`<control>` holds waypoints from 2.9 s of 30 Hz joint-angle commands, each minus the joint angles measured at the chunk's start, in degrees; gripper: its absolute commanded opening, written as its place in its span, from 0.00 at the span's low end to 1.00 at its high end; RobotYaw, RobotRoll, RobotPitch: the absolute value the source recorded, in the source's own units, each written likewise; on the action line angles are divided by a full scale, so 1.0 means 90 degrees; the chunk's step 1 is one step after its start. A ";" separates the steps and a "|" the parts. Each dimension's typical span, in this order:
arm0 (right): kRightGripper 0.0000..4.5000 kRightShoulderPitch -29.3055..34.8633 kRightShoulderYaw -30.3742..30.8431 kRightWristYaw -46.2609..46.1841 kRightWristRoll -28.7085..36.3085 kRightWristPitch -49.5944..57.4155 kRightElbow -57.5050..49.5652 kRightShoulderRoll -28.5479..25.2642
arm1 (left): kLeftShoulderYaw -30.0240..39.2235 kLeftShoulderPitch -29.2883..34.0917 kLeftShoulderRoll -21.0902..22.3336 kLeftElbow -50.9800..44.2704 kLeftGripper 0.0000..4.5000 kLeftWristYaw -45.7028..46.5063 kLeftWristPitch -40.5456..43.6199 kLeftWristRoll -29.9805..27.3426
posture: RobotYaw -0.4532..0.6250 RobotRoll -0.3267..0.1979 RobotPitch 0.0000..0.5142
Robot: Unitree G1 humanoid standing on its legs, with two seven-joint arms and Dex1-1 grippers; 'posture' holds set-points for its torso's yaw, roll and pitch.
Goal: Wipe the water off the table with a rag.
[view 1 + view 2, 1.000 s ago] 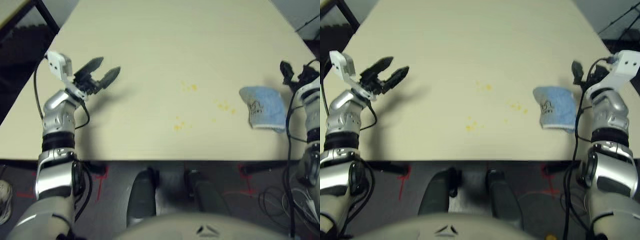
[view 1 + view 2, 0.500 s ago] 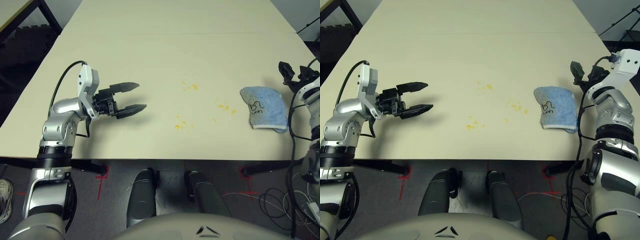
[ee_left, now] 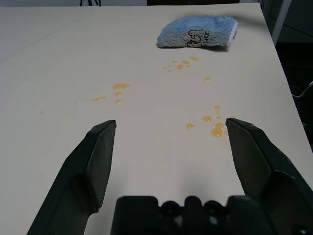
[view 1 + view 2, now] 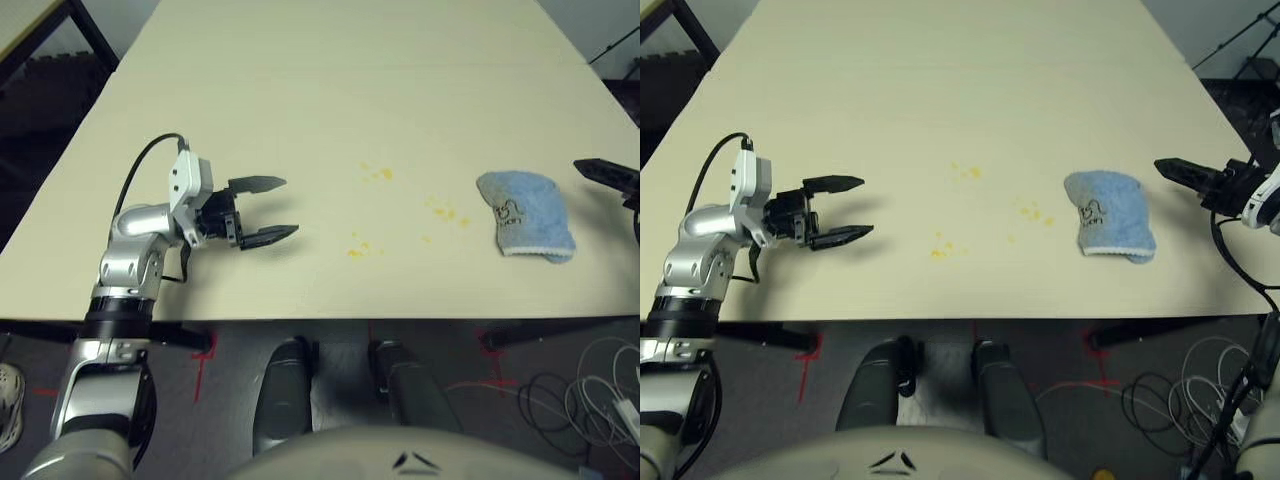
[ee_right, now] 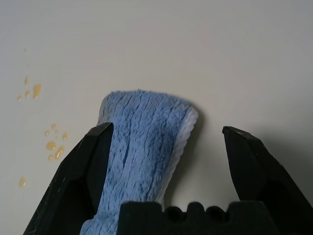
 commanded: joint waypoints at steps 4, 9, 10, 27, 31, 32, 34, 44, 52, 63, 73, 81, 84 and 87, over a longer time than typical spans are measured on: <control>0.99 0.0275 0.0252 0.0150 -0.0131 0.0113 -0.0264 0.0078 | -0.0072 0.0192 -0.0013 -0.0164 1.00 0.0054 -0.0017 0.0064 | 0.52 0.62 0.38; 0.99 0.0276 0.0365 0.0122 -0.0193 0.0064 -0.0291 0.0300 | -0.0088 0.0256 -0.0010 -0.0244 1.00 0.0074 0.0024 0.0046 | 0.53 0.62 0.39; 0.99 0.0292 0.0410 0.0138 -0.0204 0.0072 -0.0344 0.0361 | -0.0093 0.0262 -0.0014 -0.0258 1.00 0.0081 0.0030 0.0045 | 0.53 0.62 0.39; 0.96 0.0267 0.0685 -0.0210 -0.0430 0.0110 -0.0299 0.0988 | -0.0035 0.0164 0.0050 -0.0141 1.00 0.0137 -0.0037 0.0075 | 0.54 0.62 0.40; 0.70 0.0310 0.0664 -0.0239 -0.0439 0.0157 -0.0235 0.0904 | -0.0031 0.0180 0.0054 -0.0148 1.00 0.0140 -0.0033 0.0070 | 0.54 0.62 0.40; 0.63 0.0327 0.0667 -0.0229 -0.0432 0.0180 -0.0256 0.0889 | -0.0030 0.0179 0.0054 -0.0143 1.00 0.0138 -0.0033 0.0068 | 0.54 0.62 0.40; 0.46 0.0356 0.0664 -0.0206 -0.0427 0.0195 -0.0270 0.0857 | -0.0033 0.0177 0.0049 -0.0134 1.00 0.0135 -0.0040 0.0067 | 0.54 0.62 0.40; 0.03 0.0192 0.0170 -0.0079 -0.0027 0.0322 -0.0505 0.0612 | -0.0081 0.0149 -0.0001 0.0012 1.00 0.0130 -0.0169 0.0135 | 0.53 0.62 0.40; 0.03 -0.0503 -0.0198 -0.0188 0.0368 0.0622 -0.0756 0.0683 | -0.0085 0.0120 -0.0003 0.0143 1.00 0.0123 -0.0275 0.0194 | 0.53 0.62 0.40; 0.03 -0.0517 0.0301 -0.0622 0.0204 0.0875 -0.1191 0.1610 | -0.0034 0.0182 0.0066 0.0093 1.00 0.0174 -0.0335 0.0210 | 0.55 0.62 0.40; 0.03 0.0011 0.1053 -0.0586 0.0265 0.1495 -0.2001 0.2339 | -0.0025 0.0306 0.0115 -0.0049 1.00 0.0248 -0.0324 0.0178 | 0.56 0.62 0.41; 0.03 0.0787 0.1393 -0.0647 0.0679 0.2370 -0.3530 0.2742 | -0.0042 0.0330 0.0099 -0.0097 1.00 0.0285 -0.0315 0.0176 | 0.56 0.62 0.42; 0.03 0.1072 0.1426 -0.0753 0.0872 0.2718 -0.4090 0.2871 | -0.0047 0.0334 0.0095 -0.0097 1.00 0.0291 -0.0316 0.0176 | 0.56 0.62 0.42; 0.03 0.1254 0.1412 -0.0881 0.1026 0.2963 -0.4475 0.2953 | -0.0054 0.0334 0.0092 -0.0084 1.00 0.0291 -0.0326 0.0182 | 0.56 0.62 0.42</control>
